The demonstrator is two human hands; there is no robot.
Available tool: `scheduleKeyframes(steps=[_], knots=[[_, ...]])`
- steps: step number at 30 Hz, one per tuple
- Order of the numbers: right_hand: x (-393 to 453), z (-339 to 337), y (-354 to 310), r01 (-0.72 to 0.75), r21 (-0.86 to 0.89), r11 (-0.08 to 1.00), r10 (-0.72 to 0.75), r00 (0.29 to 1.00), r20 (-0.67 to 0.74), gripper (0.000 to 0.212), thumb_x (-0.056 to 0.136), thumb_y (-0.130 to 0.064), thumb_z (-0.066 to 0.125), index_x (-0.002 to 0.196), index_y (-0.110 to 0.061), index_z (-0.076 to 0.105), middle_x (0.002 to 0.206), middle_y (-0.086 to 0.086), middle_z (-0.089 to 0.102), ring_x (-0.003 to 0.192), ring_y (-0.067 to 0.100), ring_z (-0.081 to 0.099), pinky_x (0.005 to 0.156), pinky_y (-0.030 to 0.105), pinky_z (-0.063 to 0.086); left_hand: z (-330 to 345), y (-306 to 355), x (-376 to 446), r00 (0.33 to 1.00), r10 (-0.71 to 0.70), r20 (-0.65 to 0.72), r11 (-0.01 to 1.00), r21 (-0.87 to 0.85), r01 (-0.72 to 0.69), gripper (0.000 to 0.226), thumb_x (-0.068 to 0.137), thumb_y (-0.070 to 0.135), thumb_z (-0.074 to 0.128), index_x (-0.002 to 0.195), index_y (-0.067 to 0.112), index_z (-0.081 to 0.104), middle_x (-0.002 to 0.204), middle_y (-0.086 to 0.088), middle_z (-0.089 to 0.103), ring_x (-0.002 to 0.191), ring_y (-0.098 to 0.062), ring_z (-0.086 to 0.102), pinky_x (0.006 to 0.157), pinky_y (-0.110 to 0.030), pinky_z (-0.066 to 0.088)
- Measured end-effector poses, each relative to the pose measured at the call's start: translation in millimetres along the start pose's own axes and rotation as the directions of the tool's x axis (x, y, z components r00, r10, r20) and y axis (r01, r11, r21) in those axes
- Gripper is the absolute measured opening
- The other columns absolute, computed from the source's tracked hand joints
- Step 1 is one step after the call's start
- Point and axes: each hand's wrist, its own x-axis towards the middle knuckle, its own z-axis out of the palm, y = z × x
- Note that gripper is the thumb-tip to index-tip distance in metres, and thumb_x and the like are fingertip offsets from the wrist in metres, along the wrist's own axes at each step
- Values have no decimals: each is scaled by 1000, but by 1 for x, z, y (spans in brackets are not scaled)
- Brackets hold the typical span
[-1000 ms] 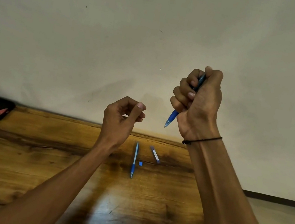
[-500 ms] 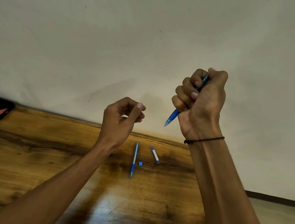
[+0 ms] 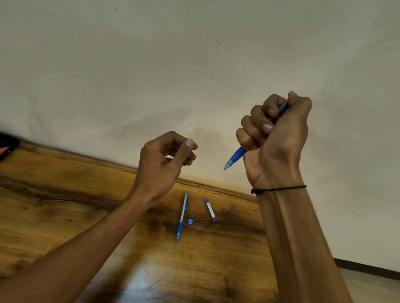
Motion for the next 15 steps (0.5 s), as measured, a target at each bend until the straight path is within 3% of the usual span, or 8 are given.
scheduleKeyframes(steps=[15], knots=[[1, -2, -1, -6, 29, 1000, 6, 1000, -5, 49, 106, -34, 23, 60, -17, 31, 45, -6, 22, 39, 9, 14, 40, 18, 16, 0, 0, 1, 1000, 1, 0, 1000, -8, -1, 14, 104, 23, 64, 101, 15, 75, 84, 3, 76, 84, -17, 76, 81, -35, 66]])
